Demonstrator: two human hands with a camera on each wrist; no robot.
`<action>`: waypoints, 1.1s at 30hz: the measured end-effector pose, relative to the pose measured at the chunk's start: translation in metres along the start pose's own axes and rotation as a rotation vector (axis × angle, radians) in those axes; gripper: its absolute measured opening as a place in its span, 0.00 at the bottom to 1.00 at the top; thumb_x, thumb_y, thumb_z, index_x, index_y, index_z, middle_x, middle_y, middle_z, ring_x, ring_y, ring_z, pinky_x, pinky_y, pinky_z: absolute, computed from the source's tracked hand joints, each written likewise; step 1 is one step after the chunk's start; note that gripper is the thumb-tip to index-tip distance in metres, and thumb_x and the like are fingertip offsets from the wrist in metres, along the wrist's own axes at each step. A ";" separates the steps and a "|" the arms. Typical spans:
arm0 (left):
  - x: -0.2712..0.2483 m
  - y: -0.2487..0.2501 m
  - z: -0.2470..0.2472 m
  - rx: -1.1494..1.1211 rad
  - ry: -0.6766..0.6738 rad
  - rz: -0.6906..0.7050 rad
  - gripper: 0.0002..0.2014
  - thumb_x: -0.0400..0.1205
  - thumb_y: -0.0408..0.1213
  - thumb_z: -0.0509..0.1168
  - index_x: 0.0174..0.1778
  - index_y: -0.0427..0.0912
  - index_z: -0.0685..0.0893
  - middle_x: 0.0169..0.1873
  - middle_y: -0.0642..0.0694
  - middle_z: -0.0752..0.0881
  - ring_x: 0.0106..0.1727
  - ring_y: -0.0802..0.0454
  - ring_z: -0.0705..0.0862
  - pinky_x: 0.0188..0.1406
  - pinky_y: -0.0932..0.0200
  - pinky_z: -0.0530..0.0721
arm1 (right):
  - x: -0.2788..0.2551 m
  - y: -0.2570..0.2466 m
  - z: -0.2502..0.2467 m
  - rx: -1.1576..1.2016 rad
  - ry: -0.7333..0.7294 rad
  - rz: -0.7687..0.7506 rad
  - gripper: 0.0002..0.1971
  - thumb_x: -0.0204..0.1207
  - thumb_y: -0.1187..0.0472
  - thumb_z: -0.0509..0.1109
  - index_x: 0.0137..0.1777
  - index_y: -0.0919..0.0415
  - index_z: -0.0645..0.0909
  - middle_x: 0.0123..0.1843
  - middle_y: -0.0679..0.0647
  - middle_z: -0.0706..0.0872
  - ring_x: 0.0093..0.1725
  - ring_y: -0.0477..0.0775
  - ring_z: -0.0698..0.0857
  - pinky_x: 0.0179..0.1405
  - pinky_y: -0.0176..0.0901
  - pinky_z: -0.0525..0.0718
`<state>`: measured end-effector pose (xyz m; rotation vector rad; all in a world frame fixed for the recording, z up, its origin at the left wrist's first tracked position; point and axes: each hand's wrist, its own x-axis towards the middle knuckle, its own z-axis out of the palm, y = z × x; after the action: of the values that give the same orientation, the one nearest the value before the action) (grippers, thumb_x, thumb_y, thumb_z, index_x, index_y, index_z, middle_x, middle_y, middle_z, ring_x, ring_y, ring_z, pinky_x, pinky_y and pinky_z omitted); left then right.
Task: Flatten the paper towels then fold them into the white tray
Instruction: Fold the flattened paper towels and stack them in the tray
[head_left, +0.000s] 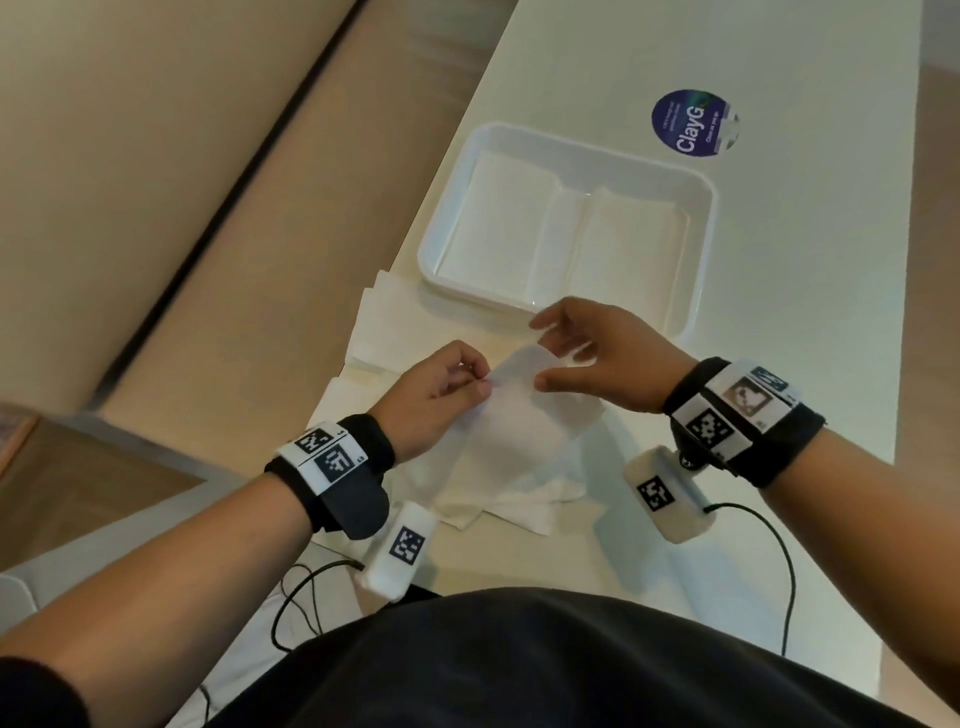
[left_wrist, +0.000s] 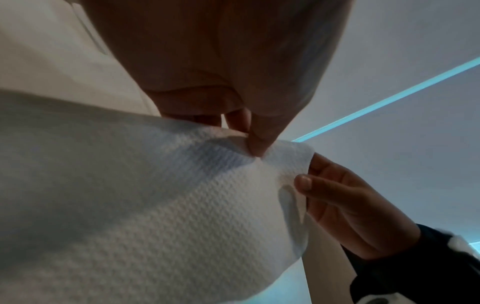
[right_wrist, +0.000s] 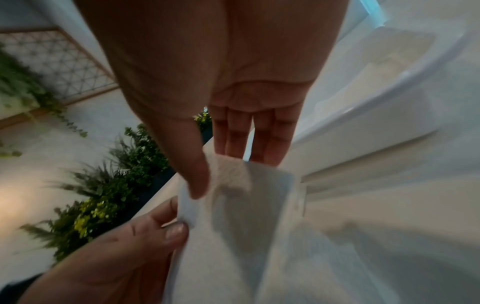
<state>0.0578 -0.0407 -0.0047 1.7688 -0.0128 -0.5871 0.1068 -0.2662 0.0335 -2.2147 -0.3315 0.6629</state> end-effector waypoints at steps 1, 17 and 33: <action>0.000 0.001 0.001 0.011 -0.008 -0.003 0.03 0.84 0.33 0.64 0.48 0.46 0.77 0.34 0.55 0.84 0.39 0.59 0.79 0.43 0.67 0.76 | -0.003 0.003 -0.001 0.022 -0.024 0.014 0.18 0.67 0.57 0.81 0.56 0.51 0.81 0.48 0.47 0.86 0.43 0.44 0.84 0.47 0.37 0.82; -0.009 -0.013 -0.007 0.495 -0.257 -0.141 0.06 0.81 0.49 0.68 0.45 0.52 0.86 0.44 0.53 0.89 0.47 0.56 0.85 0.53 0.56 0.82 | -0.036 0.051 0.028 -0.010 -0.359 0.228 0.16 0.67 0.57 0.81 0.52 0.54 0.80 0.43 0.52 0.90 0.34 0.45 0.85 0.37 0.37 0.85; -0.006 -0.025 -0.010 0.740 0.044 -0.113 0.11 0.74 0.47 0.74 0.44 0.52 0.78 0.40 0.57 0.79 0.44 0.55 0.78 0.42 0.59 0.77 | -0.012 0.042 0.050 -0.354 -0.052 0.126 0.09 0.70 0.56 0.72 0.47 0.53 0.75 0.46 0.49 0.80 0.48 0.53 0.79 0.46 0.46 0.81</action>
<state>0.0494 -0.0229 -0.0240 2.5125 -0.1124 -0.6744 0.0700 -0.2674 -0.0217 -2.5745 -0.3600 0.7797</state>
